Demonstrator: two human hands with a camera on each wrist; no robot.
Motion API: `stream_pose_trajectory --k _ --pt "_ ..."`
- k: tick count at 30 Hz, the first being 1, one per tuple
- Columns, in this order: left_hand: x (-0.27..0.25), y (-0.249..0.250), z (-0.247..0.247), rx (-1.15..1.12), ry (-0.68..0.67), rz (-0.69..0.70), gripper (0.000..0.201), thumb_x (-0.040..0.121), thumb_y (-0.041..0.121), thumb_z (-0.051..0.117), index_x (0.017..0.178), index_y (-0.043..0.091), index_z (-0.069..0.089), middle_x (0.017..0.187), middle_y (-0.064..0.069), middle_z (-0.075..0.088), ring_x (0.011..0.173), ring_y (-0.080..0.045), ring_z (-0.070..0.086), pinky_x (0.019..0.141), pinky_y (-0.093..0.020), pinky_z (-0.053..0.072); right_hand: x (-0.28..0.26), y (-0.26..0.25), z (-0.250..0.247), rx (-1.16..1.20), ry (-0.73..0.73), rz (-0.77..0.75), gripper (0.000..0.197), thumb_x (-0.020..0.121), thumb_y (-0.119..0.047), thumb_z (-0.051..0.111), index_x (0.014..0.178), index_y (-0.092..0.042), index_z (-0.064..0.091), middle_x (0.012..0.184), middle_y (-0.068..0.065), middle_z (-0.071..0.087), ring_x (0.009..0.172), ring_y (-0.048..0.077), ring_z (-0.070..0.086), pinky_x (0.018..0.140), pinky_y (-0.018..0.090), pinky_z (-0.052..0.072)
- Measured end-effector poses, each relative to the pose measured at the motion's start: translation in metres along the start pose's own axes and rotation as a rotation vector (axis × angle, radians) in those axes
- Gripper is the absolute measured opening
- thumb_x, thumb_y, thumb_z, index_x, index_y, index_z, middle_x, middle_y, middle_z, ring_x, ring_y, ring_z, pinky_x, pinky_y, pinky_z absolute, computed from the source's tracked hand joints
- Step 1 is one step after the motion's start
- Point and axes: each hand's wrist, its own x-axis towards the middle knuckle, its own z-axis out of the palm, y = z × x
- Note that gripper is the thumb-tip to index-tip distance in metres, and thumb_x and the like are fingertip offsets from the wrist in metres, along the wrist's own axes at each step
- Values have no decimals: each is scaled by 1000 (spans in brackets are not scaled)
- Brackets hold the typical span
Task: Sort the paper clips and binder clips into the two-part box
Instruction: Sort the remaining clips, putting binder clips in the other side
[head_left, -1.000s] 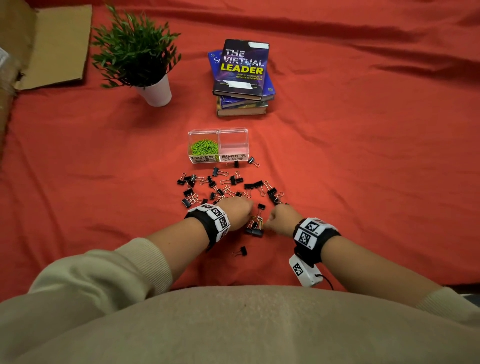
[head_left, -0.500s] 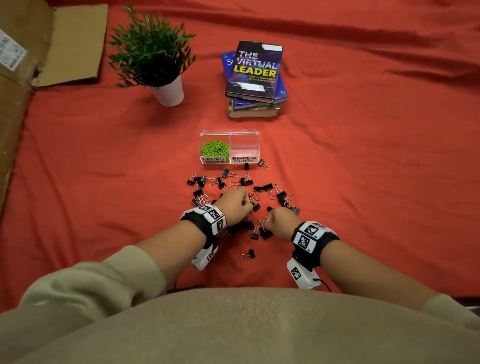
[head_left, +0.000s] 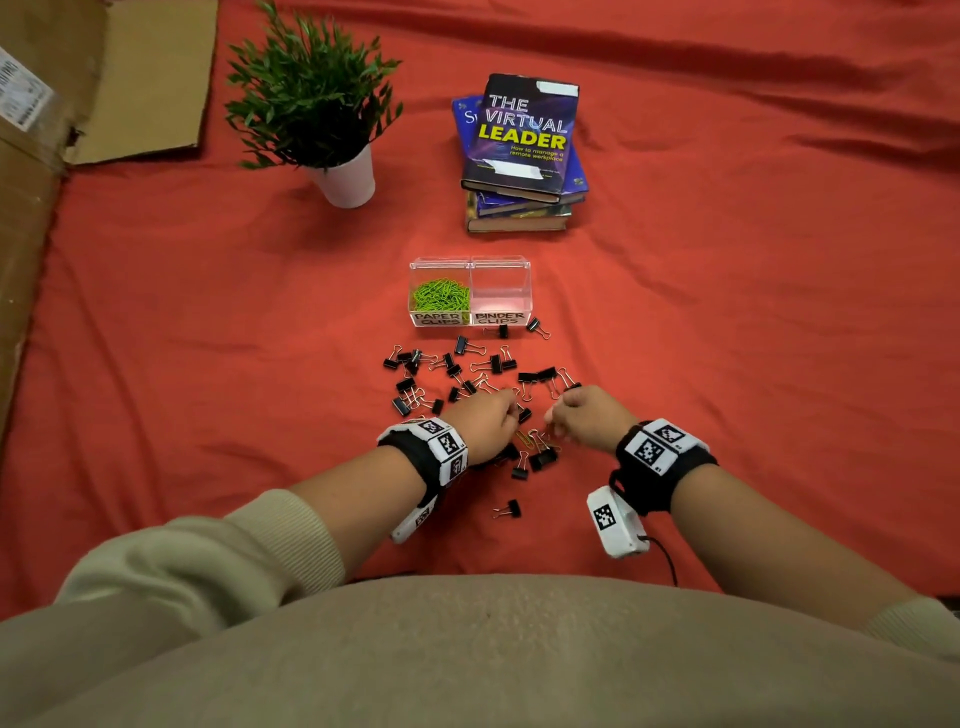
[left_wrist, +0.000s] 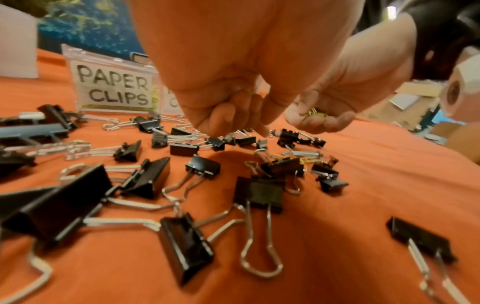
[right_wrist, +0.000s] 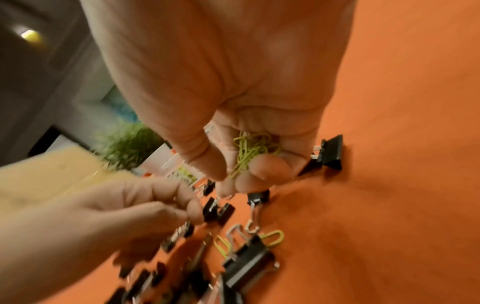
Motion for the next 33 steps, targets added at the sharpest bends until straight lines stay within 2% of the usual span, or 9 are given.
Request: stream_pose_trajectory --k 4,7,10,13,16,21,25,28,33 --pt "4 5 8 196 -15 98 22 89 24 49 108 14 53 101 -9 66 93 -30 62 72 -36 49 -10 3 12 -477 -14 -53 27 78 -27 67 71 -1 63 74 18 66 64 20 55 59 29 41" --pt "8 8 15 265 -31 129 22 89 25 53 105 11 52 106 -11 64 97 -32 62 76 -39 50 -19 6 23 -662 28 -69 32 78 -40 68 77 -11 55 85 12 65 81 27 61 62 29 40" --pt "10 8 17 267 -23 139 21 90 24 55 105 10 52 109 -12 63 100 -32 61 79 -40 49 -22 11 28 -648 -16 -81 24 79 -30 67 84 -8 58 90 13 65 88 28 62 66 29 43" --pt "11 7 17 268 -47 123 21 92 26 54 104 10 52 110 -12 62 101 -32 61 80 -40 48 -23 15 23 -576 -95 -105 24 79 -29 69 84 -7 61 79 9 60 76 19 54 65 28 41" --pt "10 5 17 260 -68 118 21 92 26 51 104 9 51 106 -12 62 96 -32 61 76 -38 48 -17 22 11 -468 16 -120 11 84 -21 61 87 -10 65 79 2 62 79 19 59 69 27 44" --pt "5 -3 11 1 -31 58 10 91 21 48 95 12 50 91 -10 62 80 -25 57 68 -33 44 -13 24 10 -602 57 -129 15 85 -21 56 97 -14 62 99 7 68 94 27 63 80 36 52" --pt "6 -12 -9 -153 88 -33 9 92 17 45 92 11 51 79 -2 54 67 -18 48 59 -30 40 -7 13 21 -696 -38 -24 10 86 -13 48 78 -11 54 81 9 58 80 28 58 75 34 50" --pt "13 -21 -33 -207 182 -85 10 93 16 45 93 8 51 77 1 51 62 -14 44 56 -26 40 2 12 27 -661 -208 124 27 84 -9 43 60 -17 34 64 2 41 69 23 44 68 33 44" --pt "35 -36 -84 -144 309 -113 8 92 10 45 95 8 53 84 -5 56 69 -20 50 66 -36 48 -12 9 19 -363 -58 -55 16 82 -14 58 68 -17 52 64 -3 56 60 11 53 57 21 45"
